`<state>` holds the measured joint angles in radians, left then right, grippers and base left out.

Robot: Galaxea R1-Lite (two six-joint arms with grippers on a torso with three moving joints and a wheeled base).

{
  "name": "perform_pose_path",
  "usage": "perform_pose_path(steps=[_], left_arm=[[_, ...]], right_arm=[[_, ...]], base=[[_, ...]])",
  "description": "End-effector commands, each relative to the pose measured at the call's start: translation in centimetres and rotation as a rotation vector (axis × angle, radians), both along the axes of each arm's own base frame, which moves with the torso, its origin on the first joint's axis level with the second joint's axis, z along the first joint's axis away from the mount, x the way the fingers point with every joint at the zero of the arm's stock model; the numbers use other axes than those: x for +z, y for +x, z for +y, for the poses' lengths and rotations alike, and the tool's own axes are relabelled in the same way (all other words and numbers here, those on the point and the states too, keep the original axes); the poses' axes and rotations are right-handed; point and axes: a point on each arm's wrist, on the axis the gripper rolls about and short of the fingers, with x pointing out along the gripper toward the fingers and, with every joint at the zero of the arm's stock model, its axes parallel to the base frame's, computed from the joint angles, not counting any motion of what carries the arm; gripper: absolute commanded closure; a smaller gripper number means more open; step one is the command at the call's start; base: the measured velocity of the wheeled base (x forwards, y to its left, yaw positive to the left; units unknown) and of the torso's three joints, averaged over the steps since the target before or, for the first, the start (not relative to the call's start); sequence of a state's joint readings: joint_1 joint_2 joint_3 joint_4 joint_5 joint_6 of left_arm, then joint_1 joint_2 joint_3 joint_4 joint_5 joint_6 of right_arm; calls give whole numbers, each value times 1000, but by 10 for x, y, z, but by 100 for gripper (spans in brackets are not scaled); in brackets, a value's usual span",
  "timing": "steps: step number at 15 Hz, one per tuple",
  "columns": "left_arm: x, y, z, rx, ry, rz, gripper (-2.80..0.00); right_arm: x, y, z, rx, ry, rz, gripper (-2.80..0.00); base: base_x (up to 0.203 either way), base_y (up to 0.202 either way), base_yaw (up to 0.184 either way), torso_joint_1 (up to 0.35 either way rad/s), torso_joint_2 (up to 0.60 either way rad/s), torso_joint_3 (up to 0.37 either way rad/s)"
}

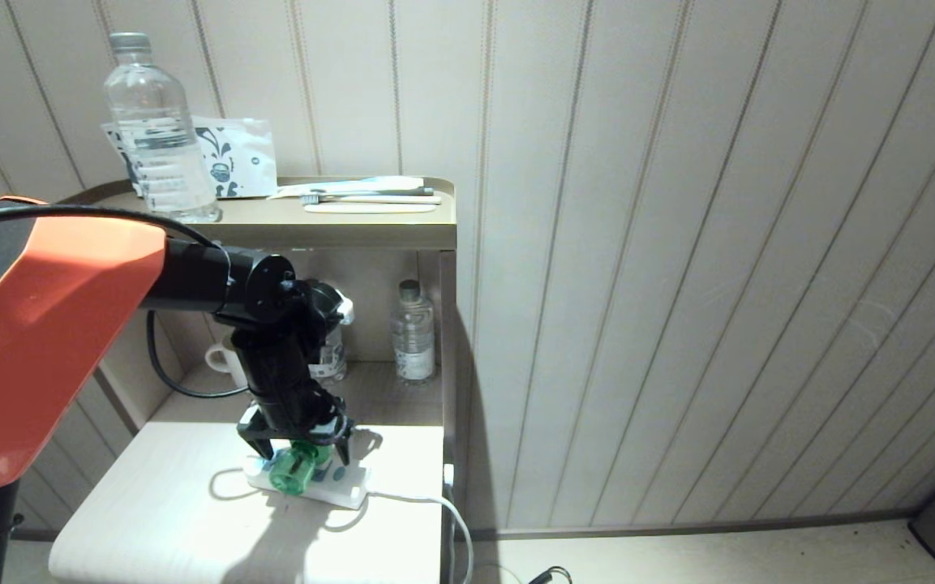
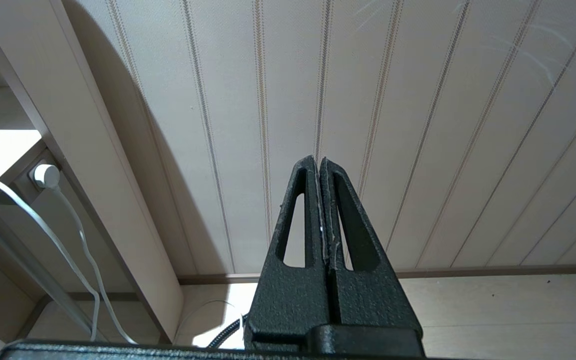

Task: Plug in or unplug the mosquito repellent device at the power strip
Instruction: Hold the socket with your right hand and unplug it with your left hand

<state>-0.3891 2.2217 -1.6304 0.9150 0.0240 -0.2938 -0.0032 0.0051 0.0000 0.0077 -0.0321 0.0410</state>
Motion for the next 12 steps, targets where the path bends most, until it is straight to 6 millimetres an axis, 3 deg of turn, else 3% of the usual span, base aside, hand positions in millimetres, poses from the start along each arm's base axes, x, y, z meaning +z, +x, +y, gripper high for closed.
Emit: perform_pose_path(steps=[1, 12], left_arm=[[-1, 1, 0, 3, -1, -4, -280], [-10, 6, -1, 3, 1, 1, -280]], right_arm=[[0, 0, 0, 0, 0, -1, 0], [0, 0, 0, 0, 0, -1, 0]], base=[[0, 0, 0, 0, 0, 0], [0, 0, 0, 0, 0, 0]])
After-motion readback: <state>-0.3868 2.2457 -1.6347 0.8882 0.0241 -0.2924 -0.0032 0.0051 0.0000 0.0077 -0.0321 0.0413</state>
